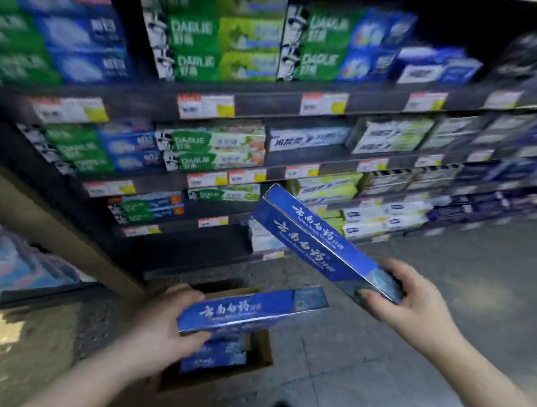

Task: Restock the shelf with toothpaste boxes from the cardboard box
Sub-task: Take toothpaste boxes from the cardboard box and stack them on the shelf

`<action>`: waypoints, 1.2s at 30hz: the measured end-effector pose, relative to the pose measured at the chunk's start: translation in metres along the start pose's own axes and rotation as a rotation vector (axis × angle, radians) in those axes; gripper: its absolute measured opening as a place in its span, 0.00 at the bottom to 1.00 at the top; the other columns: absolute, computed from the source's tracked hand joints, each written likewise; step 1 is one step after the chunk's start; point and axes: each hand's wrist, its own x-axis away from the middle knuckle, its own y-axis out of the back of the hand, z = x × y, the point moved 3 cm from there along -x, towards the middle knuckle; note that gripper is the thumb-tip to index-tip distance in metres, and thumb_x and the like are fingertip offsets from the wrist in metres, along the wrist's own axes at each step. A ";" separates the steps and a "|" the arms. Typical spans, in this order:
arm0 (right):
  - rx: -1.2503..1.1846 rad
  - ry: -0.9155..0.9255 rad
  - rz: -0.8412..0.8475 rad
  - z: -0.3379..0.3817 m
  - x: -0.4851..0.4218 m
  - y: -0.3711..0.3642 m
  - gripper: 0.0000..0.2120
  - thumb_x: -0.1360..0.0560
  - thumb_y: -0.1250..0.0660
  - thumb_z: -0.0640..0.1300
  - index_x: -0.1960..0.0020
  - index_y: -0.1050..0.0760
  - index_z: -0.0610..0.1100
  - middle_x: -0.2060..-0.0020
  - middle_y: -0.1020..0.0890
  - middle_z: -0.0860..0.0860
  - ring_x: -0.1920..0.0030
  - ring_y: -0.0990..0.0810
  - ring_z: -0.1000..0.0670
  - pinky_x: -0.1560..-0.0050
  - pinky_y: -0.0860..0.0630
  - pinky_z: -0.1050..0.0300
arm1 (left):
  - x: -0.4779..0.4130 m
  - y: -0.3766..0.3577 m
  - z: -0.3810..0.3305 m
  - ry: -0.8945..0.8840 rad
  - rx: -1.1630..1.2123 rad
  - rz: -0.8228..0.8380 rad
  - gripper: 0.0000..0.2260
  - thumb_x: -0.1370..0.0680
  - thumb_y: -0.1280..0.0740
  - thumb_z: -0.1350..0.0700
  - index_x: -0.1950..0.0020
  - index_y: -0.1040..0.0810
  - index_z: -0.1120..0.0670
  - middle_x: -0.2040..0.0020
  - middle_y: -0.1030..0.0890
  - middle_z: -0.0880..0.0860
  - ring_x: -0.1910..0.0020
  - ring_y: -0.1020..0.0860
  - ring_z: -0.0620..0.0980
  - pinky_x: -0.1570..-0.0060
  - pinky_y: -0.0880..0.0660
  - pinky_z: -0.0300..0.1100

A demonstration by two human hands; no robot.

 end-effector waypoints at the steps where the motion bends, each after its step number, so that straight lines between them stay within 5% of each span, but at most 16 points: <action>1: 0.004 -0.008 -0.038 0.006 0.012 0.022 0.14 0.45 0.34 0.56 0.59 0.28 0.60 0.62 0.22 0.71 0.63 0.24 0.66 0.65 0.31 0.76 | 0.002 0.008 -0.023 -0.062 -0.003 0.000 0.15 0.40 0.35 0.39 0.55 0.29 0.39 0.56 0.26 0.41 0.53 0.25 0.41 0.56 0.32 0.27; 12: 0.003 -0.090 -0.324 -0.007 0.153 0.246 0.15 0.34 0.28 0.33 0.57 0.23 0.52 0.61 0.20 0.58 0.69 0.23 0.51 0.70 0.29 0.69 | 0.020 -0.033 -0.272 -0.373 -0.002 0.161 0.13 0.41 0.35 0.39 0.60 0.28 0.42 0.59 0.27 0.44 0.55 0.28 0.37 0.58 0.33 0.29; 17: -0.001 -0.121 -0.403 -0.064 0.218 0.351 0.15 0.34 0.28 0.34 0.57 0.23 0.52 0.61 0.19 0.61 0.65 0.22 0.59 0.69 0.29 0.73 | 0.028 -0.108 -0.385 -0.440 -0.090 0.227 0.09 0.31 0.29 0.50 0.59 0.29 0.42 0.57 0.27 0.44 0.54 0.28 0.37 0.59 0.33 0.27; 25: 0.035 -0.126 -0.505 -0.156 0.277 0.512 0.14 0.35 0.27 0.38 0.59 0.25 0.56 0.64 0.19 0.62 0.66 0.23 0.65 0.65 0.30 0.74 | 0.027 -0.234 -0.546 -0.491 -0.124 0.239 0.11 0.32 0.29 0.48 0.60 0.31 0.40 0.58 0.25 0.45 0.59 0.26 0.40 0.61 0.32 0.29; 36: 0.029 -0.091 -0.599 -0.239 0.236 0.654 0.10 0.35 0.25 0.40 0.57 0.22 0.48 0.62 0.17 0.54 0.67 0.24 0.63 0.67 0.29 0.72 | -0.062 -0.303 -0.704 -0.521 -0.093 0.255 0.11 0.35 0.28 0.47 0.57 0.25 0.46 0.55 0.23 0.47 0.59 0.25 0.42 0.59 0.30 0.34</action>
